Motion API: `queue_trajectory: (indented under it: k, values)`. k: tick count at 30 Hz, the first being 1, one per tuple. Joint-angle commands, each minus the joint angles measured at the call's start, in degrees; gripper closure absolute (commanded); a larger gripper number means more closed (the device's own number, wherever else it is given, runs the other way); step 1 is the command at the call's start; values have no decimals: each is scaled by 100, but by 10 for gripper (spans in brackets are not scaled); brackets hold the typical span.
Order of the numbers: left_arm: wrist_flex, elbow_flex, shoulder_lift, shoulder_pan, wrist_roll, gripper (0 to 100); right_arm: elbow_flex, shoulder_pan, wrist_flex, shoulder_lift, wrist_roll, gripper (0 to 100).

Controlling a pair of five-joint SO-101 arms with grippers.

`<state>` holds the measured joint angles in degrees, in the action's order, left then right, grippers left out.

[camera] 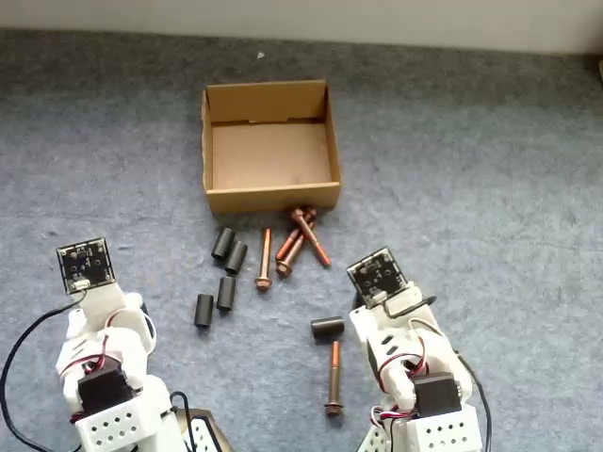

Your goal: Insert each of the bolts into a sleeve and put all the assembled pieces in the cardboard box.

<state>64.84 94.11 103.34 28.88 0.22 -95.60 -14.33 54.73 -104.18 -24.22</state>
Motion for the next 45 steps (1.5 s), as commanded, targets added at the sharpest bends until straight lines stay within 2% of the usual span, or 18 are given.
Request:
queue_trajectory:
  k: [1, 5, 8, 13, 19, 24, 27, 32, 36, 41, 45]
  values:
    - [-237, 57, 57, 75, -53, 989, 242, -22, -154, -75, 615, 984]
    - [-237, 92, 57, 75, -53, 989, 1086, -321, -259, 189, 1327, 908]
    - [-237, 92, 57, 75, -62, 989, 1824, -558, -259, 901, 2048, 902]
    - [-237, 101, 57, 75, -62, 989, 3213, -1393, -259, 3099, 2462, 901]
    - [-404, 224, 57, 75, -62, 989, 4769, -2457, -259, 5596, 3481, 900]
    - [-536, 286, 57, 75, -62, 989, 6026, -2976, -286, 7266, 4457, 899]
    - [-545, 295, 57, 75, -62, 989, 6835, -3213, -312, 8286, 4782, 899]
    - [-554, 295, 57, 75, -62, 989, 8031, -3327, -532, 10123, 5081, 899]
    - [-554, 295, 57, 75, -62, 989, 9033, -3336, -207, 11371, 5468, 899]
    - [-563, 295, 57, 75, -62, 989, 10308, -3336, 716, 12119, 5793, 899]
    - [-563, 295, 57, 75, -62, 989, 10844, -3310, 892, 12338, 6101, 899]
